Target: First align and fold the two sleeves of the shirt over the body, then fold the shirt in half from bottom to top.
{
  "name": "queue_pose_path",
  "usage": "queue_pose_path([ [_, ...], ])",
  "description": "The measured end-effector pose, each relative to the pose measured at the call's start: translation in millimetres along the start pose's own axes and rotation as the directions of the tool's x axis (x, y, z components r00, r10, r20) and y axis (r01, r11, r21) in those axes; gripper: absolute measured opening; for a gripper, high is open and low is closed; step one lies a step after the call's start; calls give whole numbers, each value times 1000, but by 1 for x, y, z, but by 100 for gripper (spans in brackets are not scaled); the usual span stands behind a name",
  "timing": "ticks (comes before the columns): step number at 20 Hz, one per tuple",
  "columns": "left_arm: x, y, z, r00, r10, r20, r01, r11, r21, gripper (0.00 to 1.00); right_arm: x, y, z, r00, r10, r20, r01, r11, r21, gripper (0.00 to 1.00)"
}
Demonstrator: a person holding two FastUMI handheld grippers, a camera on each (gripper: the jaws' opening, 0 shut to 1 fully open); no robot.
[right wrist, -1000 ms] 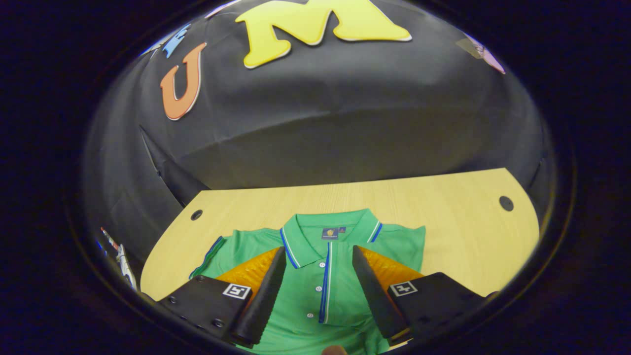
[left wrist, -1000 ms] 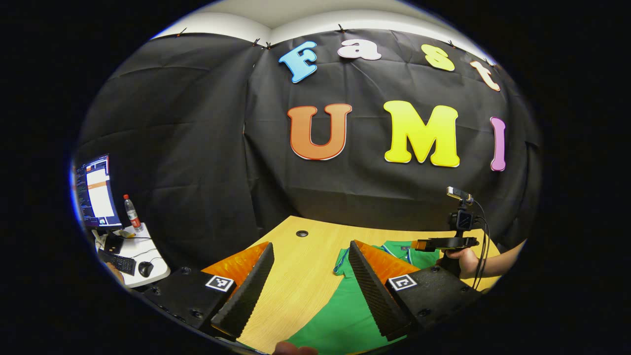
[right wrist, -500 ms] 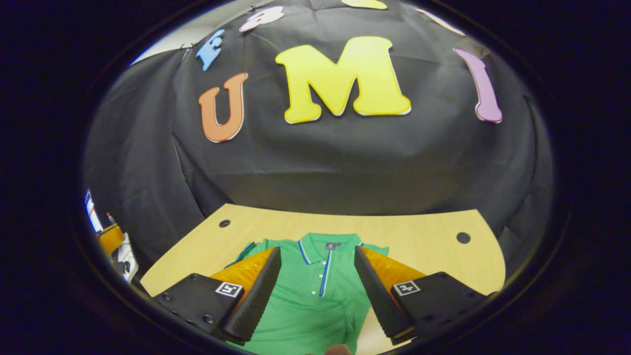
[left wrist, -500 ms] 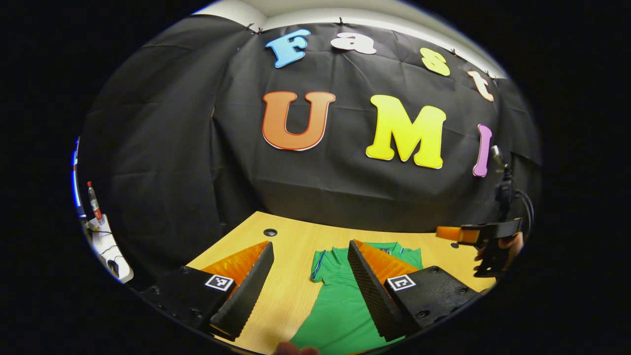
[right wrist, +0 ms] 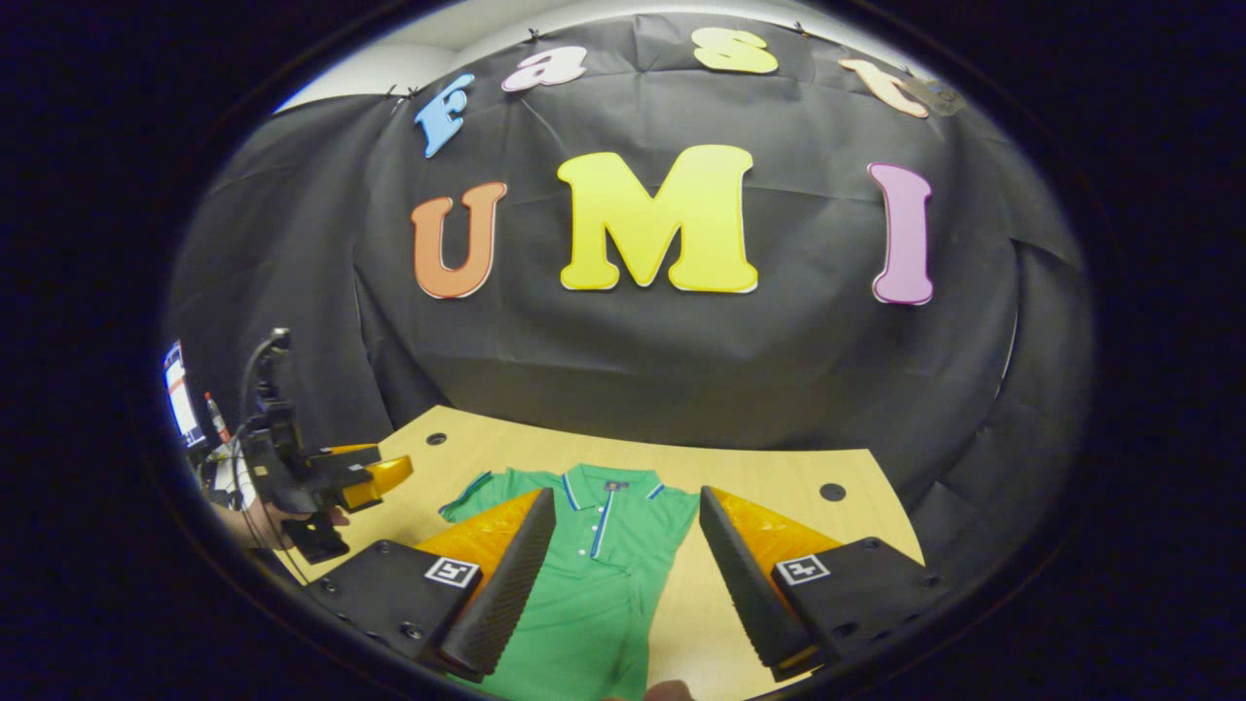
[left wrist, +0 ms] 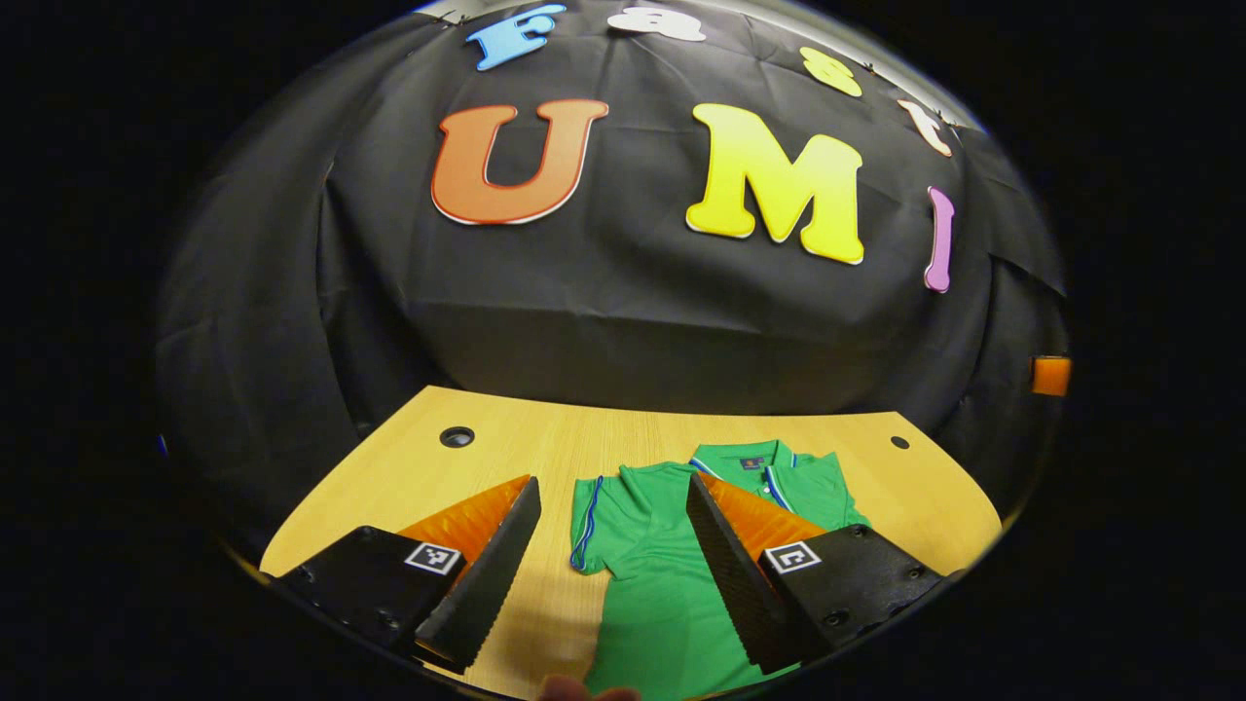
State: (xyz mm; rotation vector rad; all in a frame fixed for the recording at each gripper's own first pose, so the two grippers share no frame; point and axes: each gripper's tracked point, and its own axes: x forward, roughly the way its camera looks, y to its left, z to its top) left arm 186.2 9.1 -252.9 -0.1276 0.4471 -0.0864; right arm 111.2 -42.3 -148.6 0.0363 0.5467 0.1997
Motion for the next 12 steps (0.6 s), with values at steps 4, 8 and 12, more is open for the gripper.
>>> queue_pose_path([
  [4, 53, 6, -38, 997, -12, -74, 13, 1000, 19, 98, -4, -1, -27, 998, -17, -53, 17, 1000, -1, 94],
  [8, 98, 18, -79, 988, 11, -152, -5, 999, 41, 100, 0, 13, -56, 993, 6, -117, -4, 1000, 13, 92],
  [12, 123, 33, -88, 983, 36, -178, -37, 999, -3, 95, 3, 19, -77, 986, 13, -164, -6, 999, 48, 92],
])
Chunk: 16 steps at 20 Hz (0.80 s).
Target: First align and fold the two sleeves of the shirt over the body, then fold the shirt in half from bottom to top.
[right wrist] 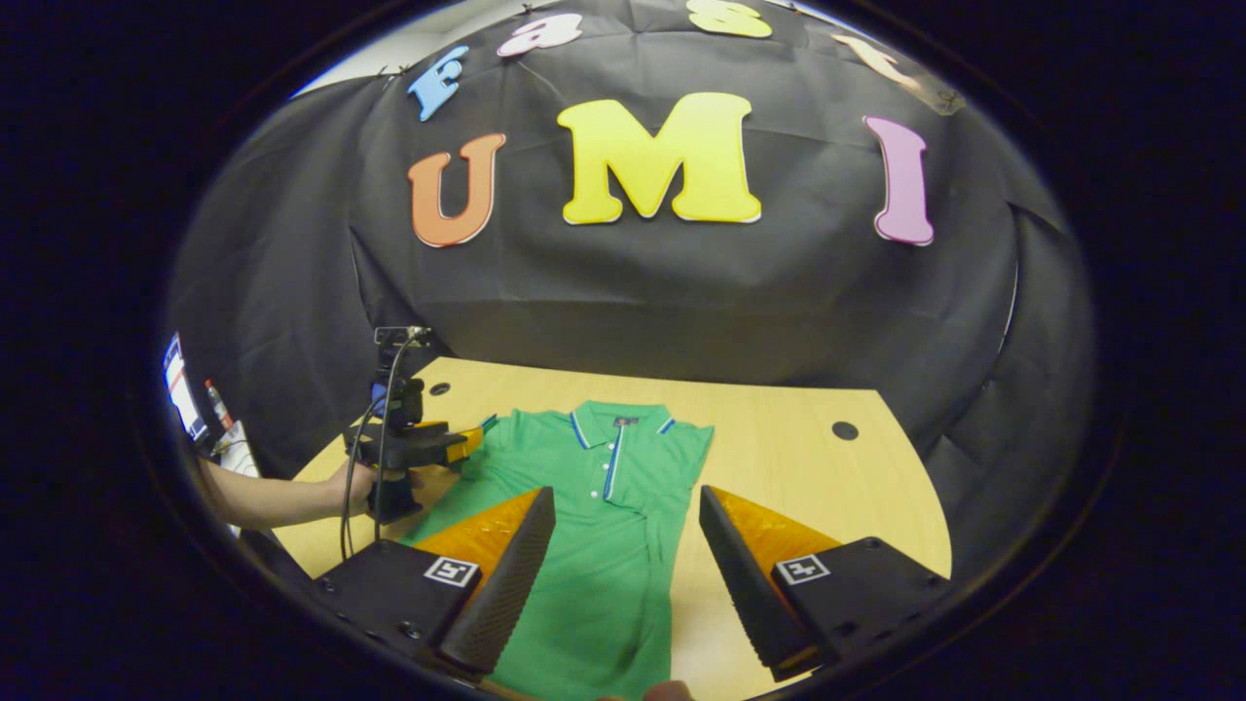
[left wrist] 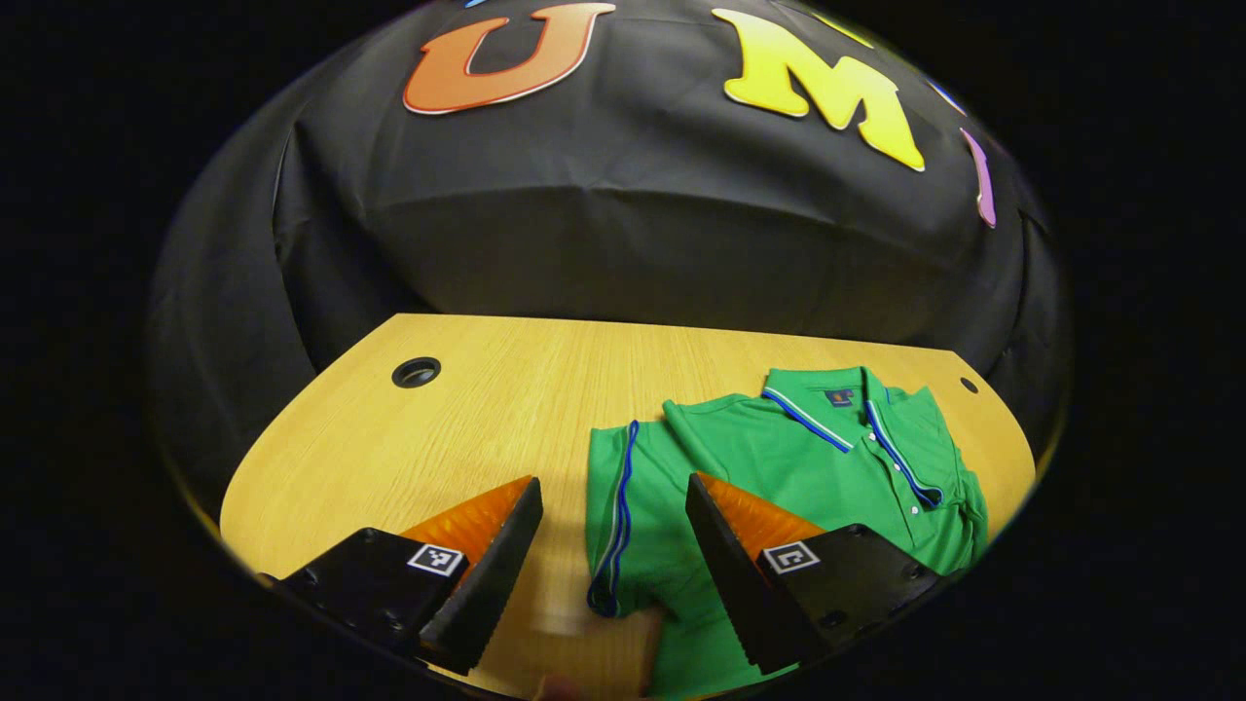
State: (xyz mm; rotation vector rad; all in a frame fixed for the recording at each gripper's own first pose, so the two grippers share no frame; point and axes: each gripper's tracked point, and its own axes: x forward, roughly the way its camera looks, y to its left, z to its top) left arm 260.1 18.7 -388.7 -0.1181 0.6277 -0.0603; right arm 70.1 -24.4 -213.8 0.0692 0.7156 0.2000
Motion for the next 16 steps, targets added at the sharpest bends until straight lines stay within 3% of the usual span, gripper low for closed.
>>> queue_pose_path([
  [2, 10, 3, -11, 999, -7, -39, 6, 1000, -21, 91, 2, -3, -6, 1000, -6, -16, 6, 1000, 6, 95],
  [9, 27, 8, -14, 997, 4, -73, 2, 997, 83, 73, 8, -16, -10, 999, -38, -37, 38, 999, 10, 92],
  [10, 27, 10, -15, 997, 8, -82, 0, 996, 92, 63, 8, -13, -10, 999, -35, -33, 35, 999, 5, 92],
  [13, 29, 13, -16, 995, 3, -97, 8, 993, 117, 44, 10, -7, -14, 999, -26, -33, 25, 999, -21, 95],
  [15, 29, 18, -14, 994, 7, -111, 6, 993, 115, 12, 9, -9, -18, 998, -43, -35, 41, 998, -41, 95],
  [16, 27, 20, -11, 993, 15, -118, -2, 994, 109, 10, 8, -9, -18, 998, -46, -33, 45, 998, -44, 95],
])
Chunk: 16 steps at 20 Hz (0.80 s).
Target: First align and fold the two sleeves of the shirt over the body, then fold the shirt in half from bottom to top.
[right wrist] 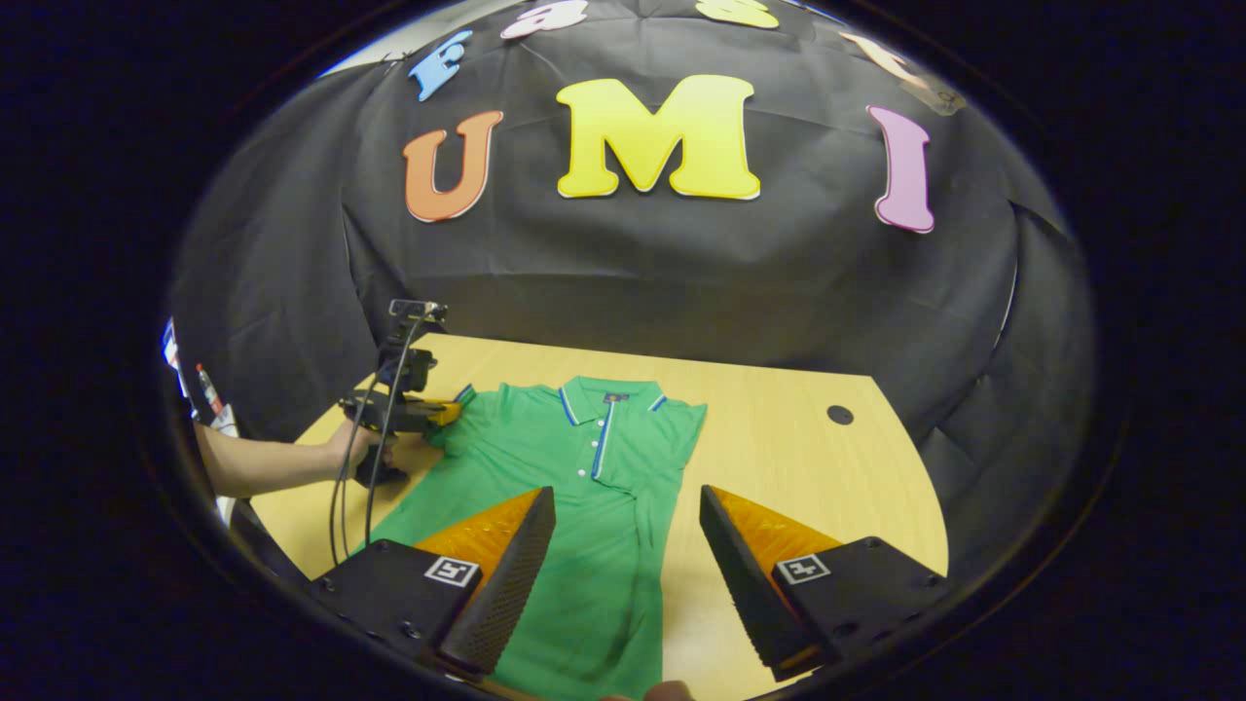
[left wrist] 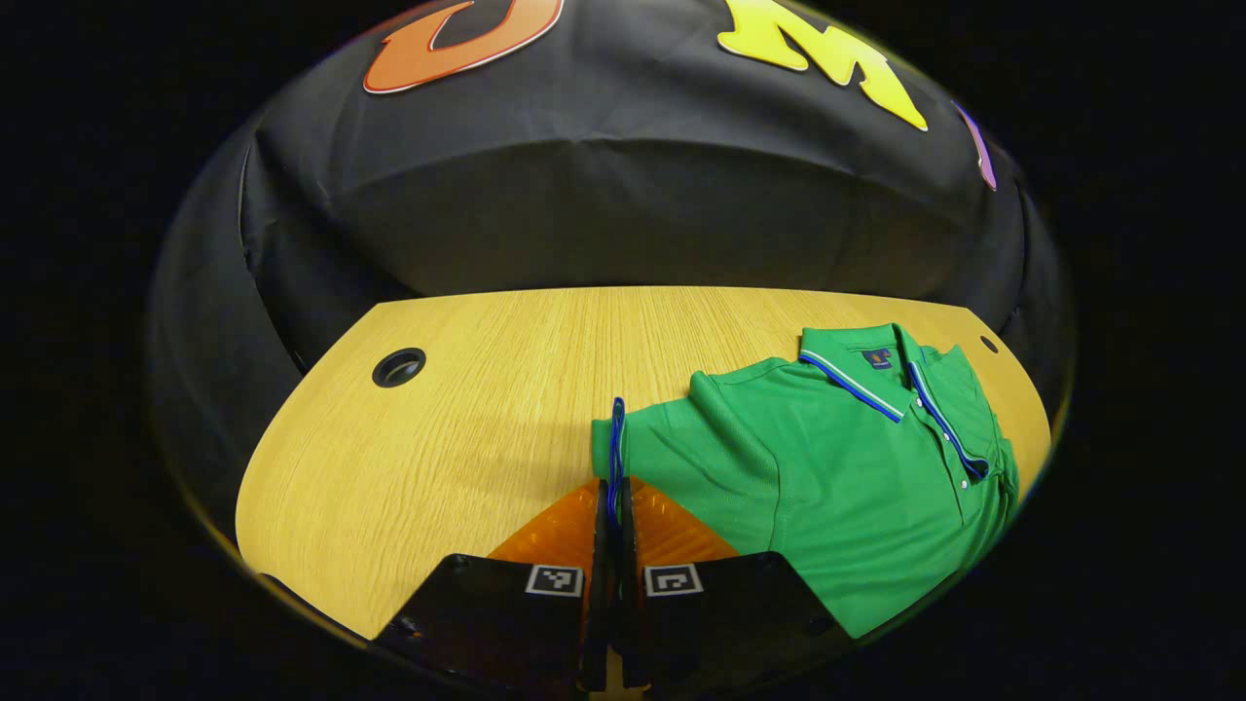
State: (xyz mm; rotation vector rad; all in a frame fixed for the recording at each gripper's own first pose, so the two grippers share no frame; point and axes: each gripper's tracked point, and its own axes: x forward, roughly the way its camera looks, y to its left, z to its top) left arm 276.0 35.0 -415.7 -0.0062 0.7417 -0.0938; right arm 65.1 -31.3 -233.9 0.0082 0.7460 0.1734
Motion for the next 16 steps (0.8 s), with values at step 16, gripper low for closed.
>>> queue_pose_path([
  [16, -40, -114, 76, 991, -107, 85, 105, 994, 28, 5, -31, -53, -8, 995, -90, 38, 85, 989, 119, 93],
])
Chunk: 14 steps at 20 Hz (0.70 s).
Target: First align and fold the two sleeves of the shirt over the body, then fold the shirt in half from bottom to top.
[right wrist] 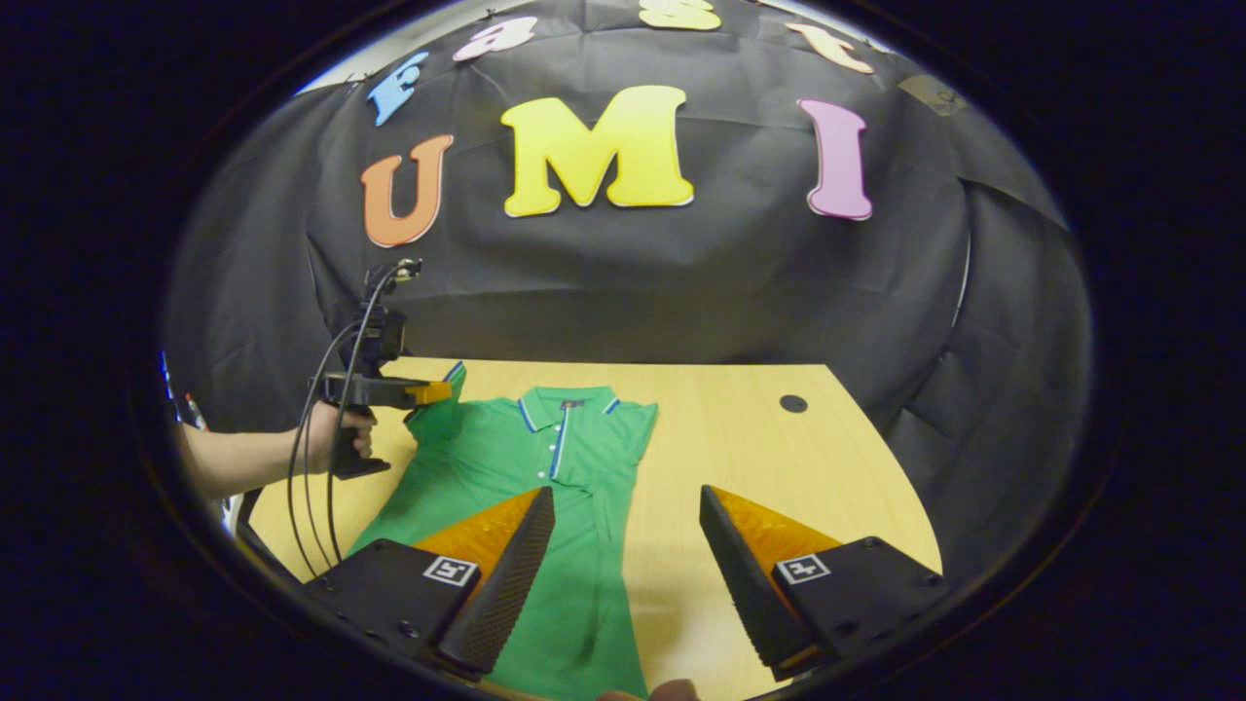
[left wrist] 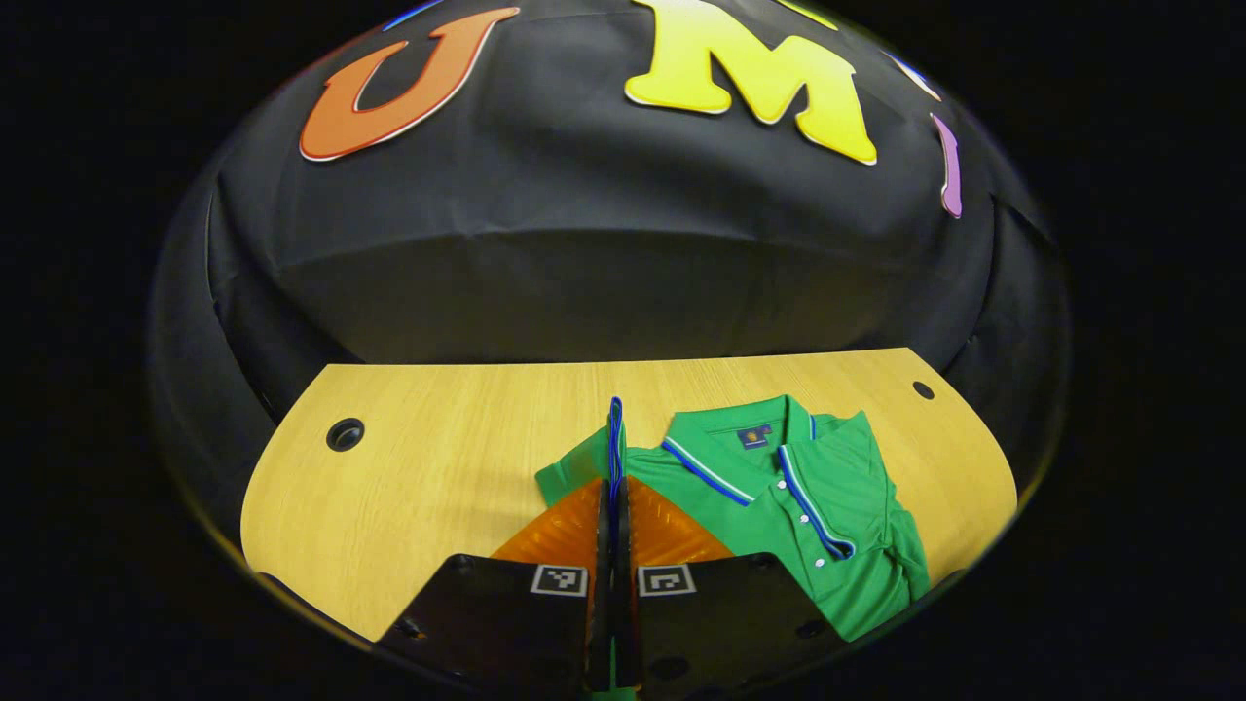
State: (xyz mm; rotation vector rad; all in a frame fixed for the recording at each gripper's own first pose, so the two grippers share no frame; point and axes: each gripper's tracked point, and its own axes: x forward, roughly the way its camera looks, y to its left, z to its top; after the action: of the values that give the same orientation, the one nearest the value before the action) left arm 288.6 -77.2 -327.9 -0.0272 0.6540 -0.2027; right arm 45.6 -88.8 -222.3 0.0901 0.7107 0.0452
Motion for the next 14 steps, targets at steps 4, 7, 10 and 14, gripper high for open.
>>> queue_pose_path([
  [4, 19, -41, -19, 998, -15, -55, 15, 1000, -1, 5, -18, -35, -6, 998, -58, 10, 58, 998, 25, 95],
  [7, 28, -62, -28, 997, -30, -77, 30, 1000, -6, 6, -30, -58, -15, 995, -100, -7, 101, 994, 47, 93],
  [10, 27, -80, -24, 996, -49, -69, 48, 999, -13, 21, -38, -70, -17, 993, -118, 1, 118, 991, 55, 92],
  [14, -4, -83, -1, 1000, -29, -2, 29, 1000, -6, 98, -40, -63, -11, 995, -94, 25, 92, 994, 64, 93],
])
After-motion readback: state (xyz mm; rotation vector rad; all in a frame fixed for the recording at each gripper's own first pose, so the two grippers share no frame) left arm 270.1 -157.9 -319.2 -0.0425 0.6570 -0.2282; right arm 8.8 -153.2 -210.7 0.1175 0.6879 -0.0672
